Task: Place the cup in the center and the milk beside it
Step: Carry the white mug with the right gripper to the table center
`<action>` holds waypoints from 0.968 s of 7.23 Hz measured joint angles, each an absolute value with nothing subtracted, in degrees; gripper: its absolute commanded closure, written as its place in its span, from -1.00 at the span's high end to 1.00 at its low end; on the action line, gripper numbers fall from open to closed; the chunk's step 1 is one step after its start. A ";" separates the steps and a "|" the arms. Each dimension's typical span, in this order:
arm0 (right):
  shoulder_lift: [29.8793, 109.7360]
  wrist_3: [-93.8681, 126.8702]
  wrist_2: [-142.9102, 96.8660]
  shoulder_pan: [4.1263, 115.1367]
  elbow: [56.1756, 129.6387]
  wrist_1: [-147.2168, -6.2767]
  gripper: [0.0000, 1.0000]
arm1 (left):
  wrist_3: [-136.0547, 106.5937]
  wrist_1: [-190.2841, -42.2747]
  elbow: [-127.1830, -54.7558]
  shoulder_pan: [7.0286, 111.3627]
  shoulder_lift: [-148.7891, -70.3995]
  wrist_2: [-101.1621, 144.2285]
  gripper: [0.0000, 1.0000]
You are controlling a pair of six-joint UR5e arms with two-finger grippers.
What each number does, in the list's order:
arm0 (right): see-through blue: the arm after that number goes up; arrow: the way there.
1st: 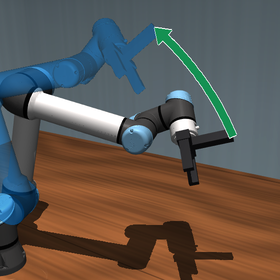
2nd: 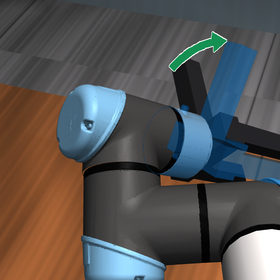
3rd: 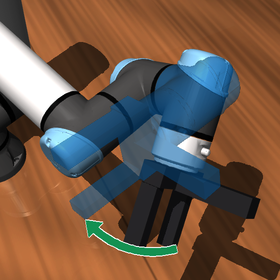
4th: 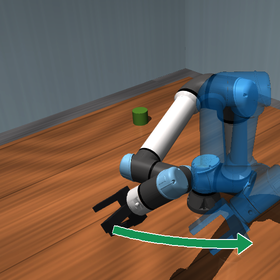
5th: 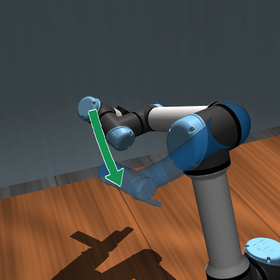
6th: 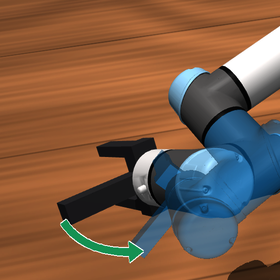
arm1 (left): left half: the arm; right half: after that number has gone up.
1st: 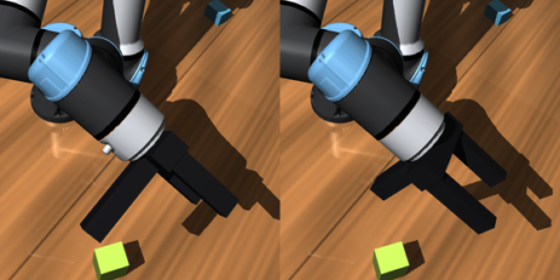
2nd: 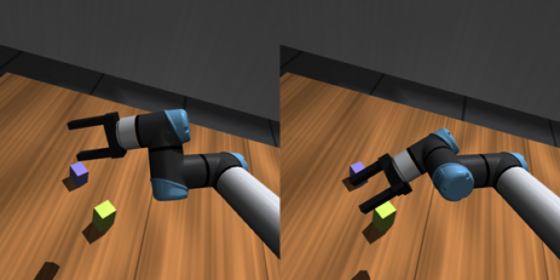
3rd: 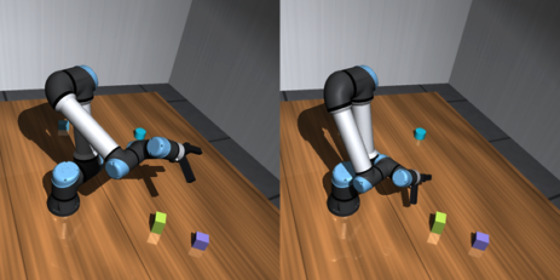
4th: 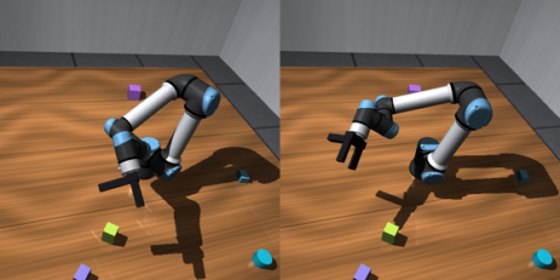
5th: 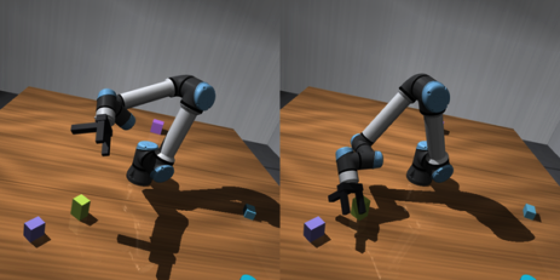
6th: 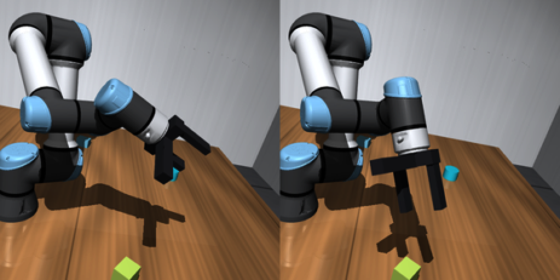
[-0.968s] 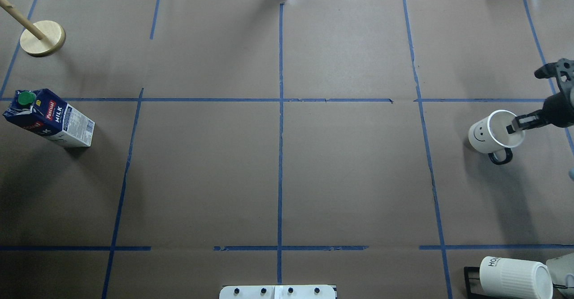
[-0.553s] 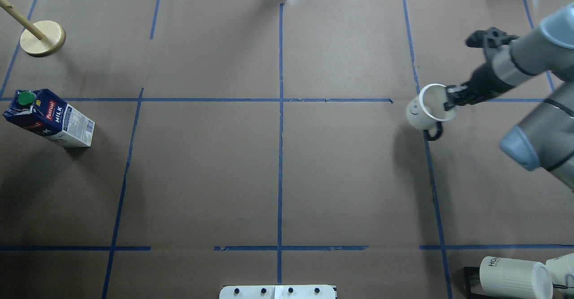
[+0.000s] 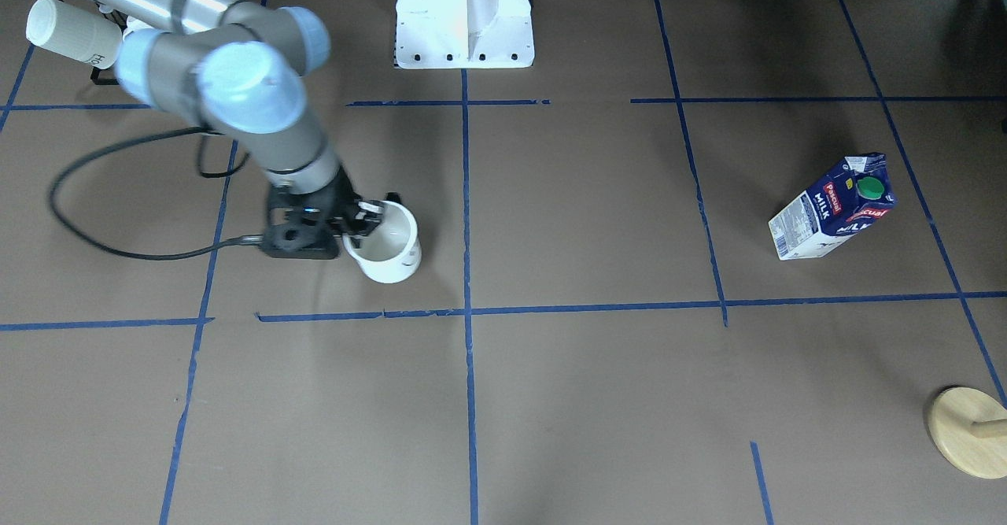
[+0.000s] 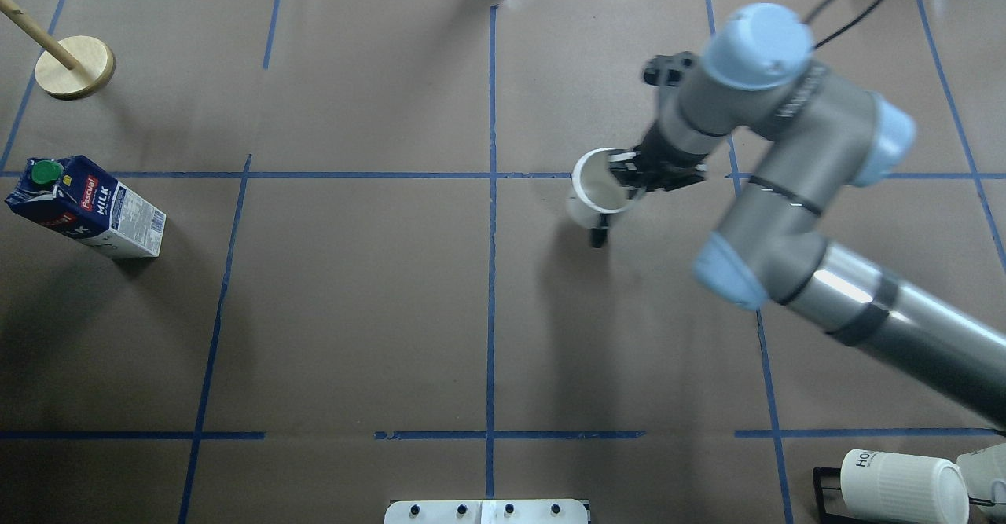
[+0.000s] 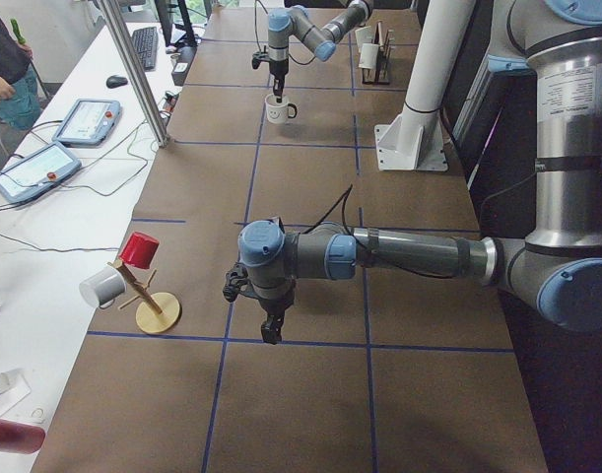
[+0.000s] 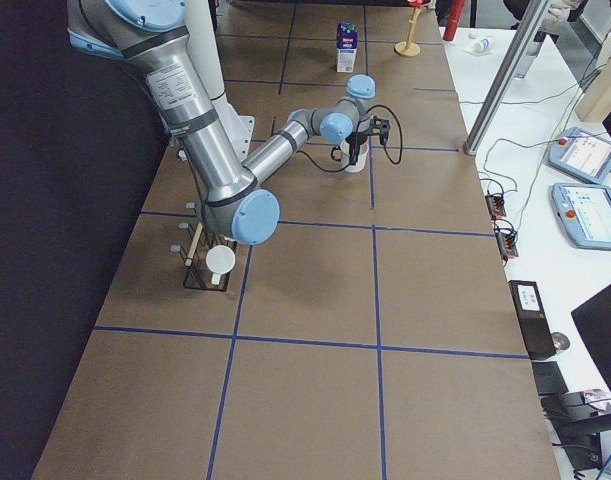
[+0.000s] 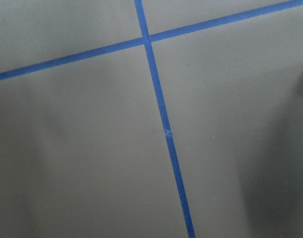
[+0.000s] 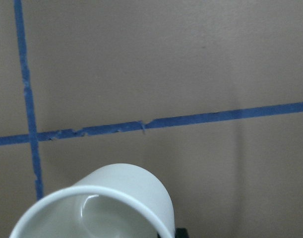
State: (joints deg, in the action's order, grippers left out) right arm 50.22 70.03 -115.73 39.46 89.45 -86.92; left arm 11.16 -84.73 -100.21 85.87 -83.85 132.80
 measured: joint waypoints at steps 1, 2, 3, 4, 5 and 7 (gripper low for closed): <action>46.22 72.68 -113.86 37.60 85.90 -87.68 -0.96 | 11.16 -84.73 -100.21 85.87 -83.85 132.80 1.00; 44.36 73.89 -112.76 36.27 83.92 -87.95 -0.85 | 11.16 -84.71 -100.20 85.87 -83.83 132.80 1.00; 43.72 74.36 -112.07 35.34 82.94 -88.01 -0.03 | 11.16 -84.67 -100.20 85.87 -83.79 132.80 1.00; 43.49 74.58 -111.53 34.79 82.36 -87.98 0.98 | 11.16 -84.67 -100.20 85.87 -83.77 132.80 1.00; 43.39 74.64 -110.87 34.43 82.17 -87.93 0.99 | 11.18 -84.70 -100.24 85.87 -83.77 132.80 1.00; 43.25 74.31 -110.49 34.80 83.04 -88.11 0.99 | 11.28 -84.69 -100.97 85.87 -83.78 132.75 1.00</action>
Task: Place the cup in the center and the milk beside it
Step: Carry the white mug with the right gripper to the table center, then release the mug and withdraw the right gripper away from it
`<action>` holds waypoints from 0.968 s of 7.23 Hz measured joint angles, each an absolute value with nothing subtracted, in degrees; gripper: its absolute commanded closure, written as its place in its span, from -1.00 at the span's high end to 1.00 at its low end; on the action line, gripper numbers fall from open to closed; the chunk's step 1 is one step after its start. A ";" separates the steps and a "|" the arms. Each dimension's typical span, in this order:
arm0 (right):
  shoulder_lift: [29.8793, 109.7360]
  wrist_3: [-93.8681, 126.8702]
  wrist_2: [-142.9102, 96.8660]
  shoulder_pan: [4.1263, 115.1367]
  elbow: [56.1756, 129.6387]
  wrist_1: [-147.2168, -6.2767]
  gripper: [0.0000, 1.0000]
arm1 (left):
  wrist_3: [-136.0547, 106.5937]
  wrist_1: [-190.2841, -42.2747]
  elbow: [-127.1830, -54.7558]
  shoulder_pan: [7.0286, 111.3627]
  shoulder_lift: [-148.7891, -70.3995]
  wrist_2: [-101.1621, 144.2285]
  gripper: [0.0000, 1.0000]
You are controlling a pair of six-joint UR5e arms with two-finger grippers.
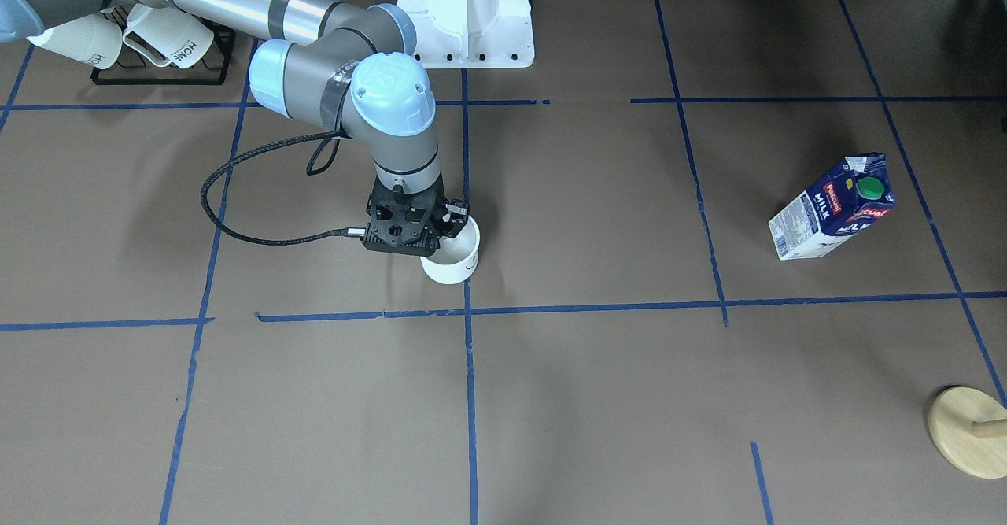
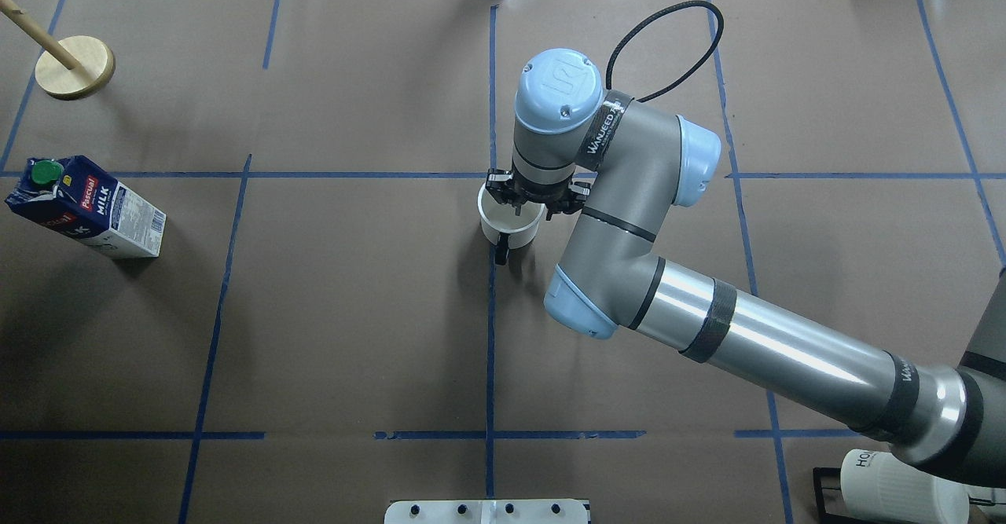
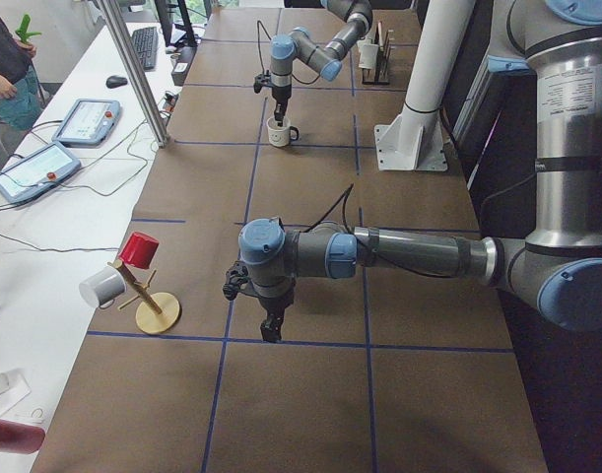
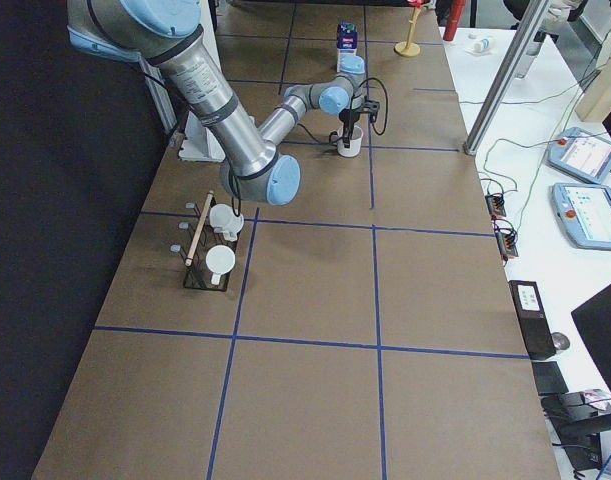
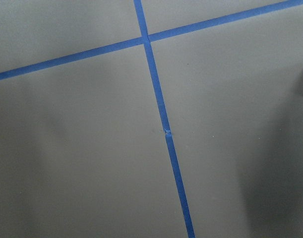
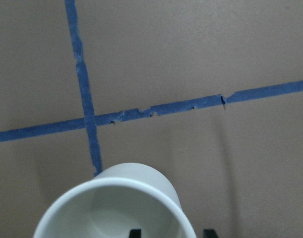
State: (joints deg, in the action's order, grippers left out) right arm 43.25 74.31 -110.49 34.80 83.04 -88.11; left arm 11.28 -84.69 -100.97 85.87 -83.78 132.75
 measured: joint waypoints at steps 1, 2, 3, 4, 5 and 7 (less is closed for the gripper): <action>43.35 73.85 -111.42 35.95 84.81 -89.41 0.99 | 11.17 -84.95 -101.69 85.87 -83.97 132.64 1.00; 43.62 71.97 -112.49 37.57 87.68 -92.81 0.99 | 10.96 -85.95 -102.54 85.87 -84.61 132.42 1.00; 44.24 67.41 -113.34 39.81 91.30 -97.97 0.99 | 10.79 -87.68 -102.52 85.87 -86.07 132.23 1.00; 45.91 61.14 -114.50 42.78 94.51 -102.38 0.99 | 10.44 -88.38 -101.69 85.85 -88.58 132.26 1.00; 49.04 52.78 -116.32 46.74 96.81 -104.75 0.99 | 9.90 -87.28 -100.65 85.81 -91.37 132.88 1.00; 58.34 32.71 -121.02 56.07 99.84 -105.78 0.99 | 3.58 -85.42 -100.56 85.78 -93.37 137.68 1.00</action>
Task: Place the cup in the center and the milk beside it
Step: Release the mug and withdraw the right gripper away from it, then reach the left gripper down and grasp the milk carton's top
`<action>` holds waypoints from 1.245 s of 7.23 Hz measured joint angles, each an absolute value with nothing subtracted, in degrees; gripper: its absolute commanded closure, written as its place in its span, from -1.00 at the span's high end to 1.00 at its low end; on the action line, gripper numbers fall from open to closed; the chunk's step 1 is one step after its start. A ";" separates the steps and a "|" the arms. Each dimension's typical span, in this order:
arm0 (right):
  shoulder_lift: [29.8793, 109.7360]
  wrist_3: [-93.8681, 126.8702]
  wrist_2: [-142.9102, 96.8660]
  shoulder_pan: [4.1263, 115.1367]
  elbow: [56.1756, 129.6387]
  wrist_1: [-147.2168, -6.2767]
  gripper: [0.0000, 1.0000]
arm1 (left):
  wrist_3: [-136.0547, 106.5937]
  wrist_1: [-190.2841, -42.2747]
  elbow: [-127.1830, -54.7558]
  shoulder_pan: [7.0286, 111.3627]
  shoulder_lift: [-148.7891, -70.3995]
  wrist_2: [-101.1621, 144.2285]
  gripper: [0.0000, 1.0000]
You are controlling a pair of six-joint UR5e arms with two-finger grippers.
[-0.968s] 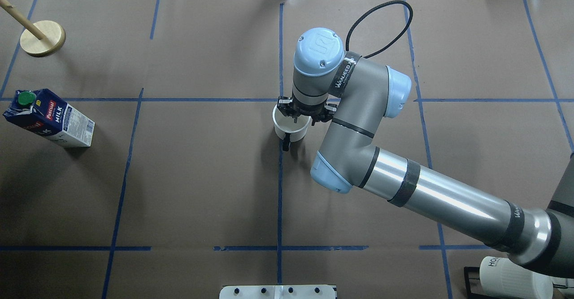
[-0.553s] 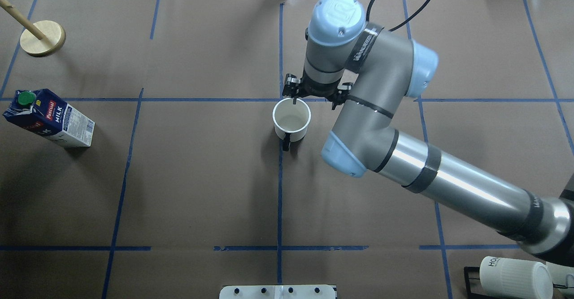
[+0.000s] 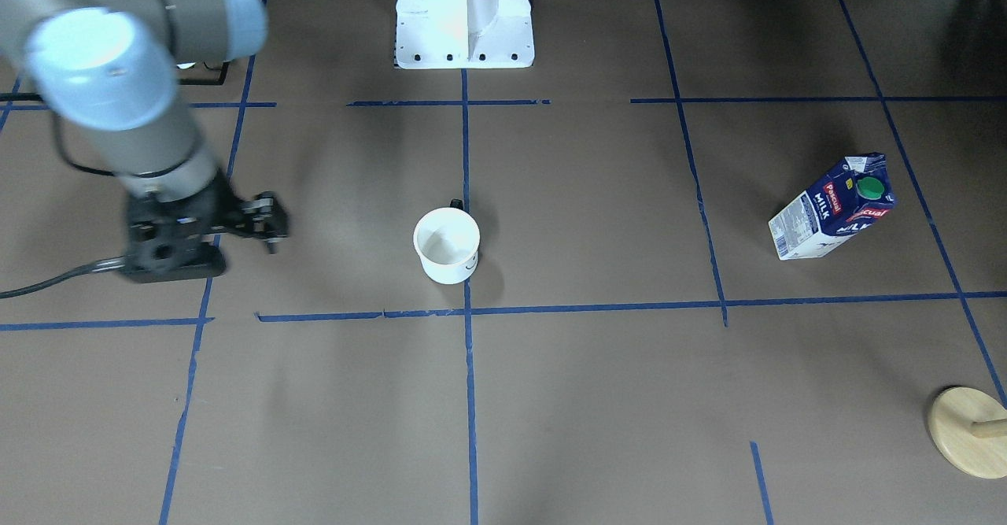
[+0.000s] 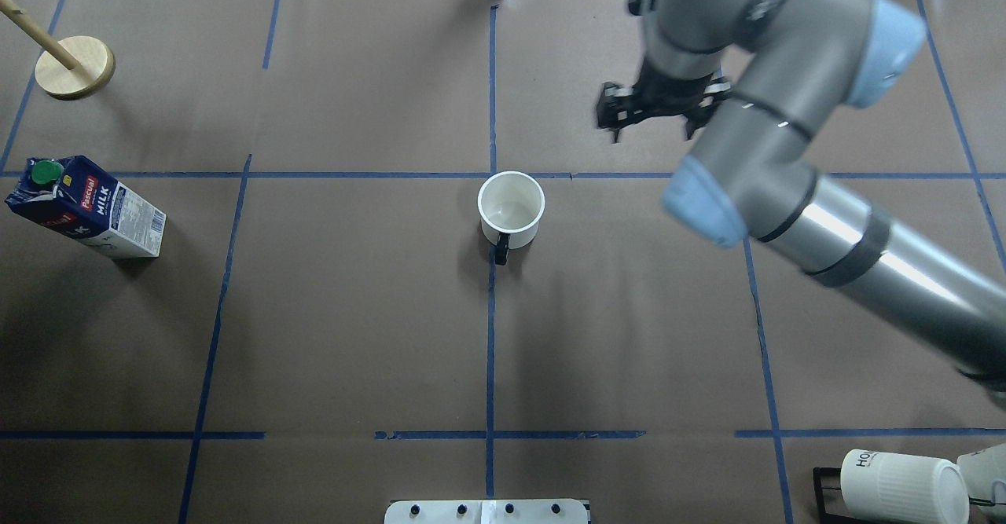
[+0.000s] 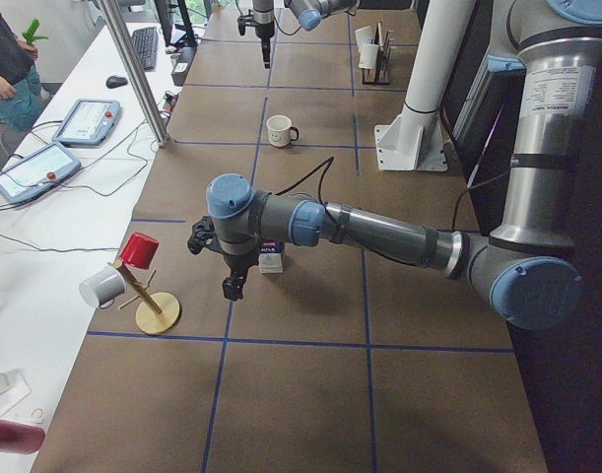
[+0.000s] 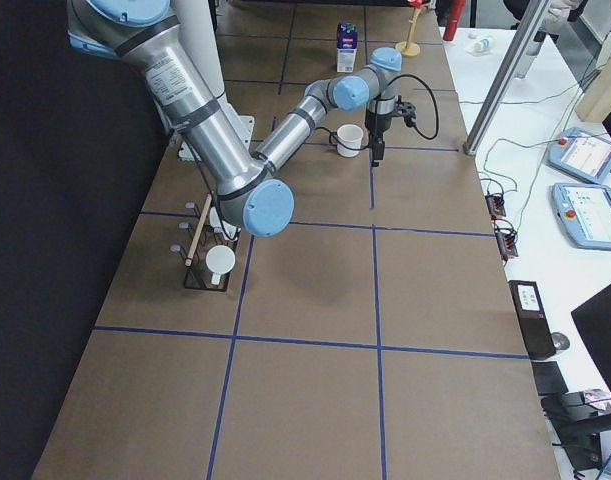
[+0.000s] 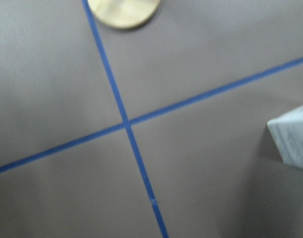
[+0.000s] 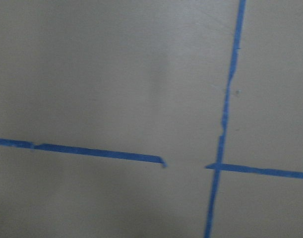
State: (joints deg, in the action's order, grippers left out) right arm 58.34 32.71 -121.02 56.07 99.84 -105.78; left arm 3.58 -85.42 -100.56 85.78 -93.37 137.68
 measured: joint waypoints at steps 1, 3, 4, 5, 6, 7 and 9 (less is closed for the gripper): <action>63.67 23.28 -124.28 61.19 101.36 -105.82 0.99 | -1.17 -85.41 -101.51 85.75 -94.04 139.11 1.00; 73.55 7.23 -128.44 70.83 103.00 -105.82 0.99 | -5.31 -85.70 -105.29 85.49 -94.64 140.00 1.00; 77.60 0.44 -130.12 75.44 103.24 -105.80 0.99 | -6.38 -85.77 -106.71 84.74 -94.87 140.08 1.00; 81.63 -6.09 -131.49 79.89 103.31 -105.78 0.99 | -9.44 -85.85 -107.33 83.14 -95.72 139.94 1.00; 86.14 -12.27 -132.12 84.06 103.40 -105.58 0.99 | -14.30 -85.91 -107.70 80.91 -97.04 139.72 1.00; 90.71 -15.76 -132.30 86.90 103.38 -103.34 0.99 | -19.29 -86.02 -108.09 78.21 -97.93 138.97 1.00; 96.25 -16.50 -132.40 88.86 103.45 -96.74 0.99 | -27.27 -87.35 -108.86 72.63 -98.33 134.98 1.00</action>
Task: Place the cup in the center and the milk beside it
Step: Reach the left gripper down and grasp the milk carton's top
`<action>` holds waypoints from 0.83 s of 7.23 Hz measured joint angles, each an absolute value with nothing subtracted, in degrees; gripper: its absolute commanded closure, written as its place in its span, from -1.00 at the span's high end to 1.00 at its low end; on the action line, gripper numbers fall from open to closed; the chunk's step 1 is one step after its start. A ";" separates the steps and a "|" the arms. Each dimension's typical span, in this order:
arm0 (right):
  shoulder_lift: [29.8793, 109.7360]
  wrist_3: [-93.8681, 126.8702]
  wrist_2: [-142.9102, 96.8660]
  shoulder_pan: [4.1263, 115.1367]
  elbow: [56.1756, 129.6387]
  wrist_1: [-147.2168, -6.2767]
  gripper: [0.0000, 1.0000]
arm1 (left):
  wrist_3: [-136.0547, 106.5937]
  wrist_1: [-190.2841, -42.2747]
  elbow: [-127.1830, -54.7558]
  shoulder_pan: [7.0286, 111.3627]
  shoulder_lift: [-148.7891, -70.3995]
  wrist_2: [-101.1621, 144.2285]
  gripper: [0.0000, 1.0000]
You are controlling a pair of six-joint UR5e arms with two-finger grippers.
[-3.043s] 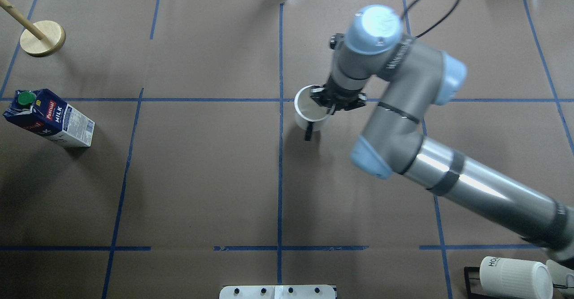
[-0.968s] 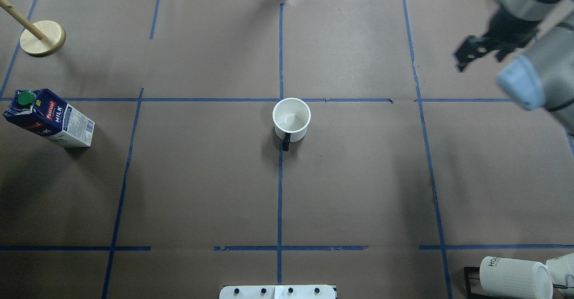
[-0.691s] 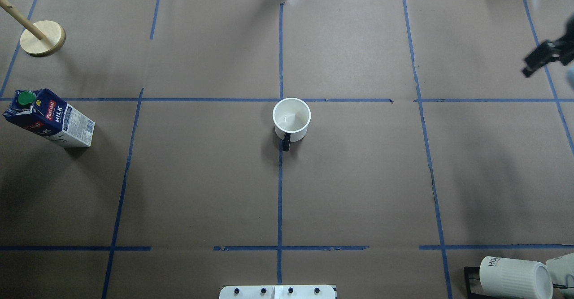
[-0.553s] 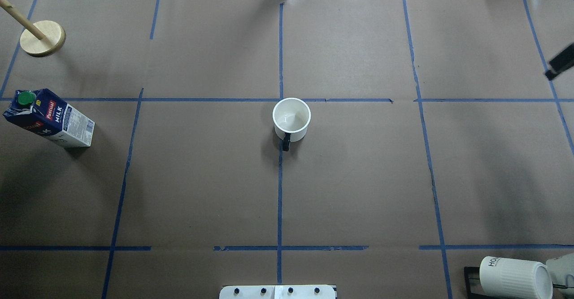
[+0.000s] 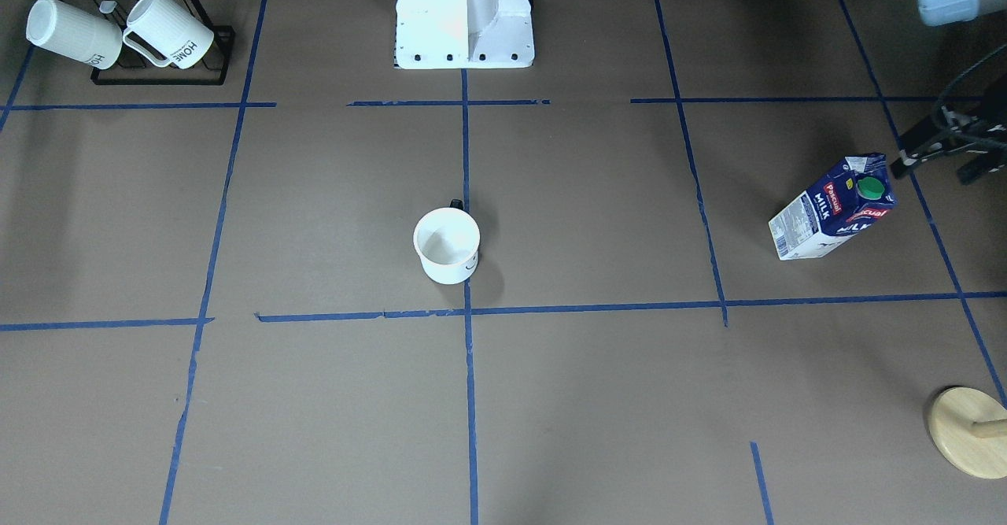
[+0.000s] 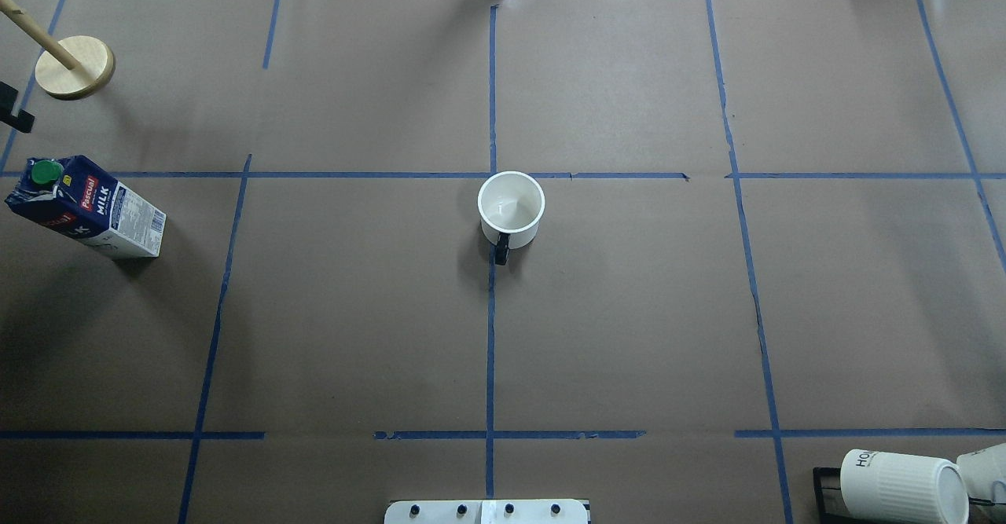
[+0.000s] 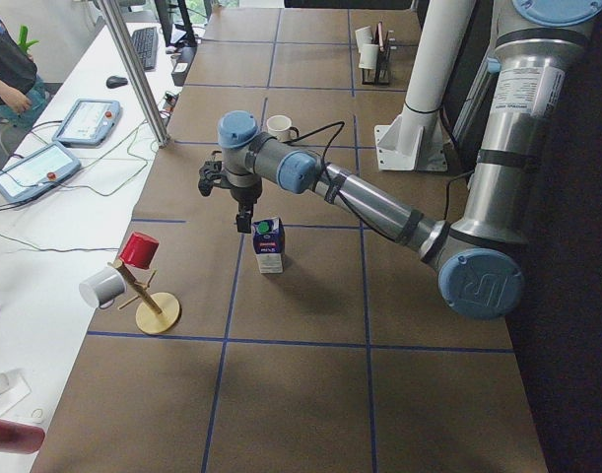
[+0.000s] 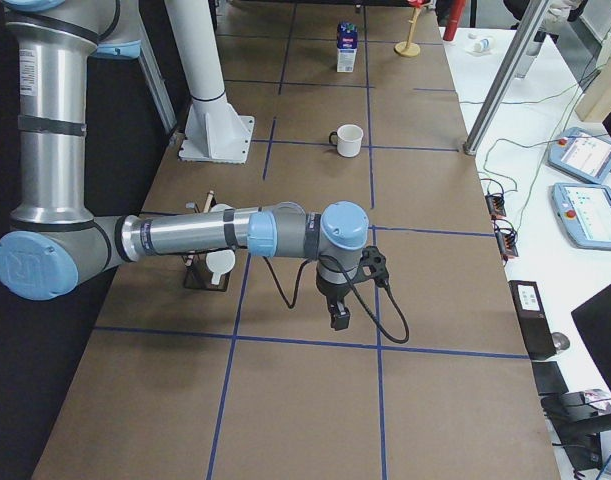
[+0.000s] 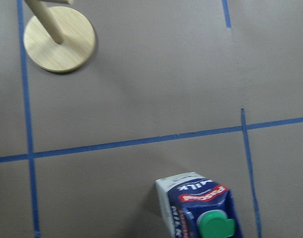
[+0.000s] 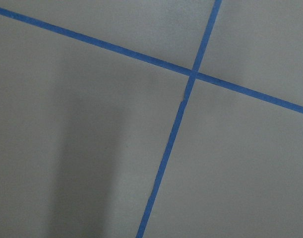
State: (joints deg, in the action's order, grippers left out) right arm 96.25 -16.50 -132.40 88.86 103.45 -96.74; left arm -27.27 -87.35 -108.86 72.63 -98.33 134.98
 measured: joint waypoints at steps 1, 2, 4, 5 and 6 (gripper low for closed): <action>96.98 -16.04 -132.43 89.04 103.44 -95.52 0.99 | -29.90 -87.86 -108.99 70.93 -98.05 133.96 1.00; 97.20 -15.62 -132.44 89.08 103.33 -94.99 0.99 | -31.80 -88.15 -109.00 69.72 -97.63 133.48 1.00; 97.22 -15.28 -132.45 89.12 103.19 -94.70 0.99 | -33.02 -89.66 -108.46 67.51 -96.75 131.95 1.00; 97.12 -15.13 -132.45 89.12 103.16 -94.67 0.99 | -33.16 -90.62 -107.98 66.43 -96.30 131.50 1.00; 97.07 -15.07 -132.47 89.12 103.16 -94.67 0.99 | -33.16 -91.19 -107.29 65.47 -96.09 131.31 1.00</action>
State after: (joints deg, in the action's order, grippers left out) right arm 97.07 -15.07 -132.47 89.12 103.16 -94.67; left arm -33.16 -91.19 -107.29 65.47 -96.09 131.31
